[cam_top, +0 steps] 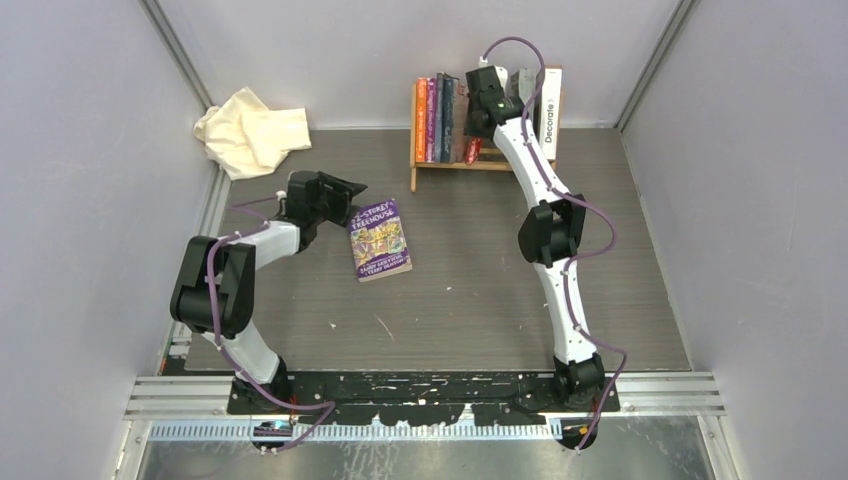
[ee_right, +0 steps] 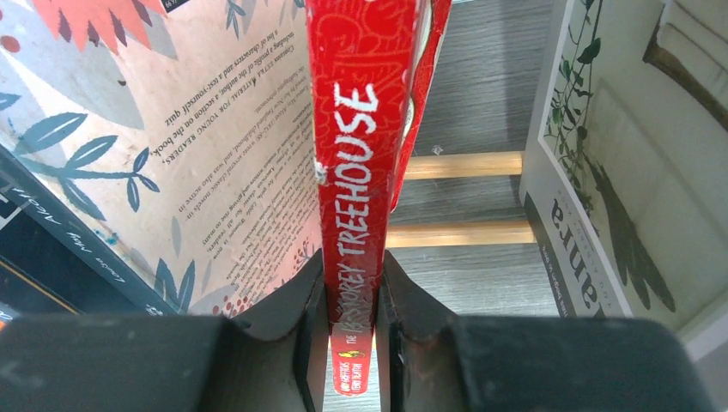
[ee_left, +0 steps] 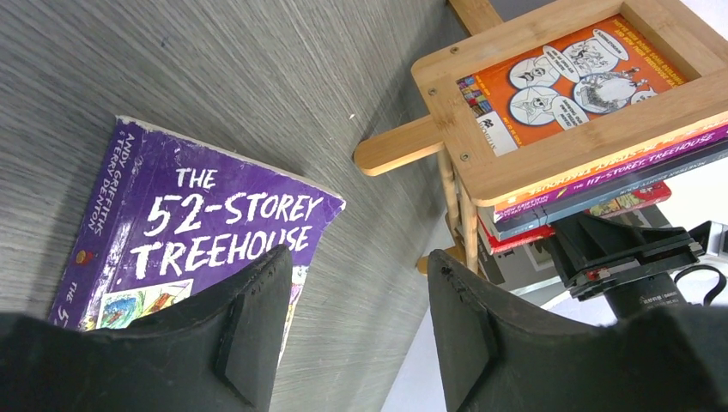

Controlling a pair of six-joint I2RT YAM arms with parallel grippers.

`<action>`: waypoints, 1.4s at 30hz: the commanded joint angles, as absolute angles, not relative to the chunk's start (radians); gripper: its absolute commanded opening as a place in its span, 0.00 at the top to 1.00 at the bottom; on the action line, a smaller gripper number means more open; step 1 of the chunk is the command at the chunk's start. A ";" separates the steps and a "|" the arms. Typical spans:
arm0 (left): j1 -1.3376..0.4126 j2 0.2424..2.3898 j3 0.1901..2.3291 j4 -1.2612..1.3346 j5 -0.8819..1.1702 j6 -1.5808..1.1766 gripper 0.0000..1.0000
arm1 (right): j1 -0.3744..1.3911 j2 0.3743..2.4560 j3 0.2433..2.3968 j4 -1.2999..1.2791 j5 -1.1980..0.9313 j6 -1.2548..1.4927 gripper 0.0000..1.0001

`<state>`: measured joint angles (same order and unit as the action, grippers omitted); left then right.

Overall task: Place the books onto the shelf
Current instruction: Place the book on the shelf.

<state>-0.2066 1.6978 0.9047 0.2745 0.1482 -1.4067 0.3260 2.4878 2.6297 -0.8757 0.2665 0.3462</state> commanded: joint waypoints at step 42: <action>-0.250 1.613 0.917 0.283 0.106 -1.393 0.41 | 0.375 2.306 2.555 -0.807 0.181 0.221 0.35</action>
